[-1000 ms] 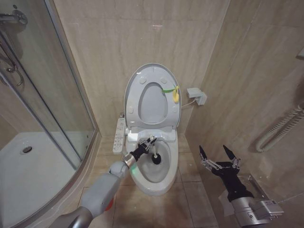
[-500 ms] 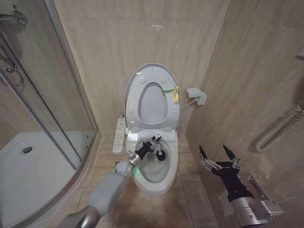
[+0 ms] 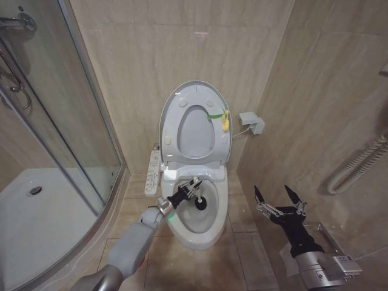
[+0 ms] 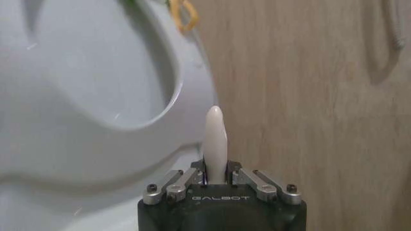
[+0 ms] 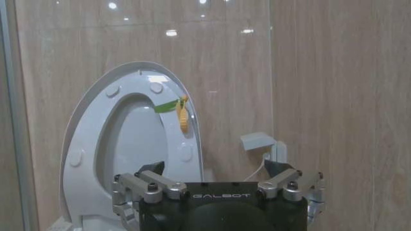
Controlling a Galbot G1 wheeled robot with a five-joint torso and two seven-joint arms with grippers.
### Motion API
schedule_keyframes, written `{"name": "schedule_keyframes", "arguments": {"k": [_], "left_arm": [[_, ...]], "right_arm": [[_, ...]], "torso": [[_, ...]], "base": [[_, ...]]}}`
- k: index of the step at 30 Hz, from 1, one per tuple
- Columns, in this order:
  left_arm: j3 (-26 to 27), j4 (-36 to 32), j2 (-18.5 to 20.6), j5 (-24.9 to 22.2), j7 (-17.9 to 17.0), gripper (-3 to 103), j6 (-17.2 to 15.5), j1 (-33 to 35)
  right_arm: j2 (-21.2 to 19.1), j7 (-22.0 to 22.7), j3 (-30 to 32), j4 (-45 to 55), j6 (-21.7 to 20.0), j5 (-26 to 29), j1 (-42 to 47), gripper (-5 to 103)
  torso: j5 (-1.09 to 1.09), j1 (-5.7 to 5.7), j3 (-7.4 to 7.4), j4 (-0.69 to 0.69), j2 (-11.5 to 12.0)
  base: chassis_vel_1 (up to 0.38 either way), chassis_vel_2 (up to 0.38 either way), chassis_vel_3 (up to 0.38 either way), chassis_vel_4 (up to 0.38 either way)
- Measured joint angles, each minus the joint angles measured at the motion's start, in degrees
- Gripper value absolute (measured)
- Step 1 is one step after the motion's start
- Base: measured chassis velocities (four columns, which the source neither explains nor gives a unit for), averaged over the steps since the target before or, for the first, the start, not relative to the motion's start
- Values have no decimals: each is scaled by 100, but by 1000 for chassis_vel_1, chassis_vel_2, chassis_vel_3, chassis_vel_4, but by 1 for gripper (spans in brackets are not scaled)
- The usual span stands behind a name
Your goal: Open the toilet lid, clean the toilet bowl with a toilet brush, close the toilet lid, and flush.
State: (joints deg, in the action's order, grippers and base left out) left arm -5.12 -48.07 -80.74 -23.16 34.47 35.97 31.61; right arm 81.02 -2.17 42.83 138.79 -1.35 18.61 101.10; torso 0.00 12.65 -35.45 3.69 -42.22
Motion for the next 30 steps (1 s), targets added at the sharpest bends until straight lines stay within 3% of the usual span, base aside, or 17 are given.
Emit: {"name": "schedule_keyframes", "arguments": {"k": [7, 9, 13, 14, 15, 16, 26, 30], "left_arm": [[-102, -3, -151, 73, -25, 20, 10, 62], [-26, 239, -135, 158, 76, 20, 99, 128], [113, 528, -7, 312, 204, 20, 173, 183], [145, 604, 27, 386, 238, 20, 214, 188], [176, 631, 42, 443, 262, 20, 254, 171], [208, 618, 66, 465, 269, 20, 275, 141], [2, -13, -15, 102, 48, 20, 163, 76], [41, 123, -80, 151, 93, 20, 192, 149]], "right_arm": [[0, 0, 0, 0, 0, 0, 0, 100], [0, 0, 0, 0, 0, 0, 0, 100], [0, 0, 0, 0, 0, 0, 0, 100], [0, 0, 0, -1, 0, 0, 1, 100], [-1, 0, 0, 0, 0, 0, -1, 100], [0, 0, 0, 0, 0, 0, 0, 100], [0, 0, 0, 0, 0, 0, 0, 100], [0, 0, 0, 0, 0, 0, 0, 100]], "torso": [[1, 0, 0, 0, 0], [1, 0, 1, -5, 0], [0, -2, 2, -1, -1], [-1, 0, -1, -11, 1], [1, 1, -1, -9, 1], [1, -1, 1, 0, 0], [0, 0, 0, 0, 1], [1, 0, 1, -2, 0]], "base": [[0, 0, 0, 0], [0, 0, 0, 0], [0, 0, 0, 0], [0, 0, 0, 0], [0, 0, 0, 0], [0, 0, 0, 0], [0, 0, 0, 0], [0, 0, 0, 0]]}}
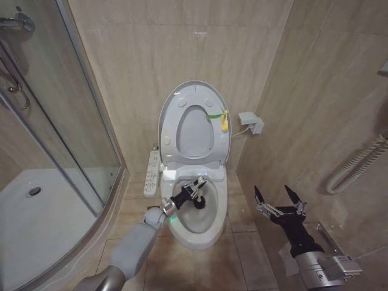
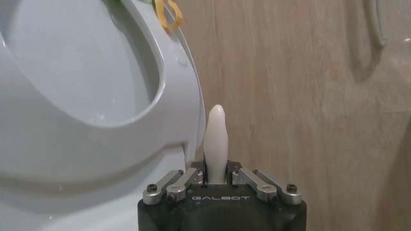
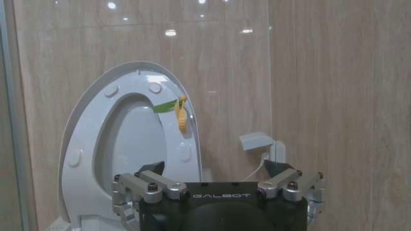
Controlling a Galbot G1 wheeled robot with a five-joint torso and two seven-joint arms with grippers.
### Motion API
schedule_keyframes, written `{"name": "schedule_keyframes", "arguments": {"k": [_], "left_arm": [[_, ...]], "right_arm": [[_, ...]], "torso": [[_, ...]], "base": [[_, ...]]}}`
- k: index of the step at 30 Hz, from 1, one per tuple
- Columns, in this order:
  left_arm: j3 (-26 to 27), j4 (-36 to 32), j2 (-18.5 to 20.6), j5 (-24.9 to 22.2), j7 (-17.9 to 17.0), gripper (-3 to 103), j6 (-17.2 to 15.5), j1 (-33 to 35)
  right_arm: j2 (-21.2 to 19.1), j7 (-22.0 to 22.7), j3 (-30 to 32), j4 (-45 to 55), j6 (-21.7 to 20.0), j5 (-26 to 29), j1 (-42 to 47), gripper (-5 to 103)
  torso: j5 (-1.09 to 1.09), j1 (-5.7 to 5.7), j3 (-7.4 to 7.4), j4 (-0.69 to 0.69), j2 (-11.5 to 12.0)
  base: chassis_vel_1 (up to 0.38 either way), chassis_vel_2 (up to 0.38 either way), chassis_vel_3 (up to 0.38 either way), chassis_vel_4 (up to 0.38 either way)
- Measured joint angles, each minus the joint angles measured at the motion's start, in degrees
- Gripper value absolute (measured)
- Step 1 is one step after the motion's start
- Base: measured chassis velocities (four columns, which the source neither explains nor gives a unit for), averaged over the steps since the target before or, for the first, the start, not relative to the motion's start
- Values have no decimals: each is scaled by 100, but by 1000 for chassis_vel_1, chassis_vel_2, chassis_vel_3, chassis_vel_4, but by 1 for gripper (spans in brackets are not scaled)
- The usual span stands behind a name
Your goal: Open the toilet lid, clean the toilet bowl with a toilet brush, close the toilet lid, and flush.
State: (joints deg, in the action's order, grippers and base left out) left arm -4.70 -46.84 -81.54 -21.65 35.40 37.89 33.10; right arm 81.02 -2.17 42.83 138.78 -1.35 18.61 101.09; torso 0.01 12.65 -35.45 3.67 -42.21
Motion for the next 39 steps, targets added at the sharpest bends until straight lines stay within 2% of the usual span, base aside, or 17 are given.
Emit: {"name": "schedule_keyframes", "arguments": {"k": [5, 10, 14, 18, 24, 28, 34, 36, 39], "left_arm": [[162, 293, 47, 138, 148, 20, 100, 107], [173, 133, 81, 115, 122, 20, 98, 85], [-11, -236, -3, -292, -72, 20, 13, -41], [6, -147, -159, -291, -76, 20, 68, -50], [207, 252, -144, -171, 162, 20, 289, 99], [285, 192, -15, -109, 206, 20, 343, 125], [300, -58, -34, -186, 81, 20, 337, 34], [304, -147, -169, -317, -56, 20, 315, -16], [305, -128, -196, -341, -68, 20, 301, -2]], "right_arm": [[0, 0, 0, 0, 0, 0, 0, 100], [0, 1, 0, 0, 0, 0, 0, 100], [0, 0, 0, 0, 0, 0, 0, 100], [0, 0, 0, 0, 0, 0, 0, 100], [0, 0, 0, 0, 0, 0, 0, 100], [0, 0, 0, 0, 0, 0, 0, 100], [0, 0, 0, 0, 0, 0, 0, 100], [0, 0, 0, 0, 0, 0, 0, 100], [0, 0, 0, 0, 0, 0, 0, 100]], "torso": [[-1, -1, 0, -5, 0], [0, 0, 0, -2, 0], [-2, 0, 0, 1, 0], [0, 0, 0, 3, 0], [0, -1, 0, -4, 0], [-1, -1, 0, -3, 0], [-1, 0, 0, -1, 0], [0, 0, 0, 2, 0], [-1, 0, 0, 2, 0]], "base": [[0, 0, 0, 0], [0, 0, 0, 0], [0, 0, 0, 0], [0, 0, 0, 0], [0, 0, 0, 0], [0, 0, 0, 0], [0, 0, 0, 0], [0, 0, 0, 0], [0, 0, 0, 0]]}}
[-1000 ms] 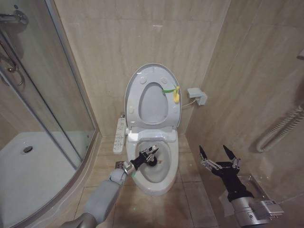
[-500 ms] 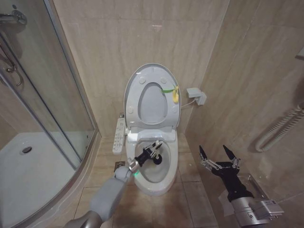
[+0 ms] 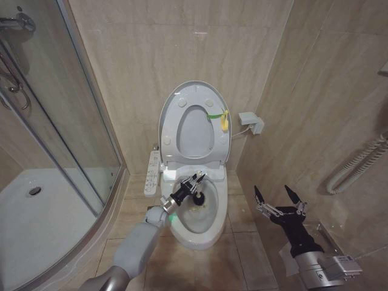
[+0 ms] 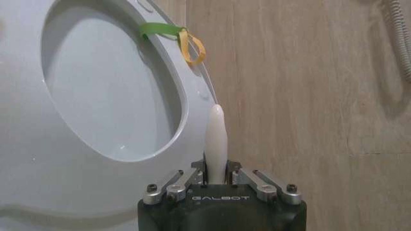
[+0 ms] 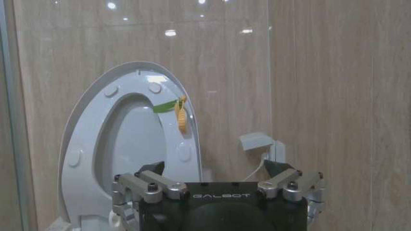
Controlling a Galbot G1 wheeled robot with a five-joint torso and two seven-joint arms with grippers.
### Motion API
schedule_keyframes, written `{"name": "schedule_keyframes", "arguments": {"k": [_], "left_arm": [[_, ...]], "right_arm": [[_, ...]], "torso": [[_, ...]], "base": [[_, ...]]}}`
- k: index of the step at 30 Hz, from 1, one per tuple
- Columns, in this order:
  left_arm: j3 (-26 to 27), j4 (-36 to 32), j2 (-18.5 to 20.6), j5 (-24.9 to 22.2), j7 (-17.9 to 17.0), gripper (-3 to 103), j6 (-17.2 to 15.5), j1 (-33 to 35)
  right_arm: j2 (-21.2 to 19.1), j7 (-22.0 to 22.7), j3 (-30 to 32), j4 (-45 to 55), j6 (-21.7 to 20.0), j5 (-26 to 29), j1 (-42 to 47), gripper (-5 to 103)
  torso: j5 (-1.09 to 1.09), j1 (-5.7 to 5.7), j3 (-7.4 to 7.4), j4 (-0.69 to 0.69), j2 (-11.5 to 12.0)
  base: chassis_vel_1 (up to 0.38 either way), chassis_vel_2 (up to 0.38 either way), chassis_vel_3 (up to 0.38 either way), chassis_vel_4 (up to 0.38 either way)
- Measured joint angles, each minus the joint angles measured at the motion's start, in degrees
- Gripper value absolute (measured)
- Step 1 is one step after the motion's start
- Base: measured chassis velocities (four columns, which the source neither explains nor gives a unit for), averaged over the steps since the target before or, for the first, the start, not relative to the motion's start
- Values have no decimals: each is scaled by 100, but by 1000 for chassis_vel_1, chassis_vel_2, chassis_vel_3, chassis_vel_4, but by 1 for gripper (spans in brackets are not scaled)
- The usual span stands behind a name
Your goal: Open the toilet lid, clean the toilet bowl with a toilet brush, close the toilet lid, and flush.
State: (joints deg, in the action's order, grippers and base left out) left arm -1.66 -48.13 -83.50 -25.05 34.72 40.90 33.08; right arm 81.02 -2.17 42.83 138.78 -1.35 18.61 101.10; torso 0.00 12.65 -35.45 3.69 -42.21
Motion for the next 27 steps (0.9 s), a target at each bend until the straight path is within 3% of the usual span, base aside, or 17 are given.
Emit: {"name": "schedule_keyframes", "arguments": {"k": [7, 18, 27], "left_arm": [[117, 460, 66, -8, 188, 20, 54, 208], [18, -74, 56, -259, -57, 20, -91, 132], [74, 410, 40, -197, 115, 20, -39, 319]], "right_arm": [[0, 0, 0, 0, 0, 0, 0, 100], [0, 0, 0, 0, 0, 0, 0, 100], [0, 0, 0, 0, 0, 0, 0, 100]], "torso": [[0, -1, 1, -6, -1], [0, 0, 0, -1, -1], [0, -1, 1, -6, -1]], "base": [[0, 0, 0, 0], [0, 0, 0, 0], [0, 0, 0, 0]]}}
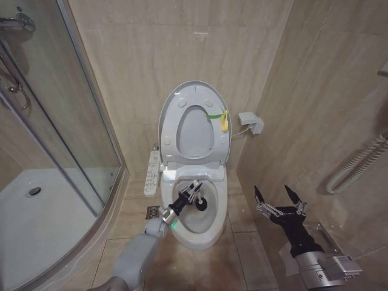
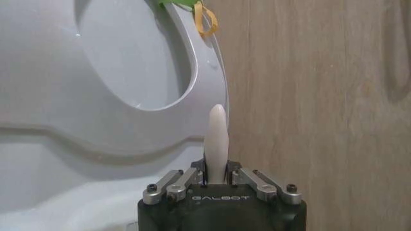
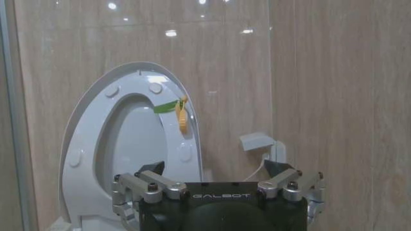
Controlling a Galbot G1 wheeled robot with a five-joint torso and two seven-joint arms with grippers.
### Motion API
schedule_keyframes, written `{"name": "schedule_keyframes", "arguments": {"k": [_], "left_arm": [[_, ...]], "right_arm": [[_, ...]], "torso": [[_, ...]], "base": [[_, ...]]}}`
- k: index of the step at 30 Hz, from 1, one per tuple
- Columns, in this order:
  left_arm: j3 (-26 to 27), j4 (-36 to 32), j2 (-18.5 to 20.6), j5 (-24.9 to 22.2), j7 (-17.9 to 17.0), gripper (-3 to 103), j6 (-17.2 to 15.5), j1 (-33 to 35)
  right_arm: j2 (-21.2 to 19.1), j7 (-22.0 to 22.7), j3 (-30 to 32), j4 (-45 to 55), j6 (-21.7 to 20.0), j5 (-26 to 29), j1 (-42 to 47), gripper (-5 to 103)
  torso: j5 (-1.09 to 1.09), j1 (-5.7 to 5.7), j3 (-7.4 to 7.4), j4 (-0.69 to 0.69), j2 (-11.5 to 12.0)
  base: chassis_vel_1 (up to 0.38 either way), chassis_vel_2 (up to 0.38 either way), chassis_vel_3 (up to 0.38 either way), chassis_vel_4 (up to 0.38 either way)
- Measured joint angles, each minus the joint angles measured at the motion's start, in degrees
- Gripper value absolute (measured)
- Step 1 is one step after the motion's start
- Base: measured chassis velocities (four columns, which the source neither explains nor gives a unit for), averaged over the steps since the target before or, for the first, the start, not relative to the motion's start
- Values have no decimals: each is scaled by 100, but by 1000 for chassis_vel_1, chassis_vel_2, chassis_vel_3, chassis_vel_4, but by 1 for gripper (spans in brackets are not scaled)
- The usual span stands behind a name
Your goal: Open the toilet lid, clean the toilet bowl with a toilet brush, close the toilet lid, and flush.
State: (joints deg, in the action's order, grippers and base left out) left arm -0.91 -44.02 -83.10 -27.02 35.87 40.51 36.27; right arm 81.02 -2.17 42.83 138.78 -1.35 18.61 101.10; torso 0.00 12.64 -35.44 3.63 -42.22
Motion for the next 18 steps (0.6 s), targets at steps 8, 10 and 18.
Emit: {"name": "schedule_keyframes", "arguments": {"k": [8, 10, 18], "left_arm": [[-6, -287, -50, -66, -158, 20, -102, -126], [-77, -360, -76, -221, -239, 20, -248, -118], [-2, 31, -17, -203, -98, 20, -170, 25]], "right_arm": [[0, 0, 0, 0, 0, 0, 0, 100], [0, 0, 0, 0, 0, 0, 0, 100], [0, 0, 0, 0, 0, 0, 0, 100]], "torso": [[0, 1, -1, 6, 1], [0, 0, -1, 6, 1], [0, 0, 1, 1, 0]], "base": [[0, 0, 0, 0], [0, 0, 0, 0], [0, 0, 0, 0]]}}
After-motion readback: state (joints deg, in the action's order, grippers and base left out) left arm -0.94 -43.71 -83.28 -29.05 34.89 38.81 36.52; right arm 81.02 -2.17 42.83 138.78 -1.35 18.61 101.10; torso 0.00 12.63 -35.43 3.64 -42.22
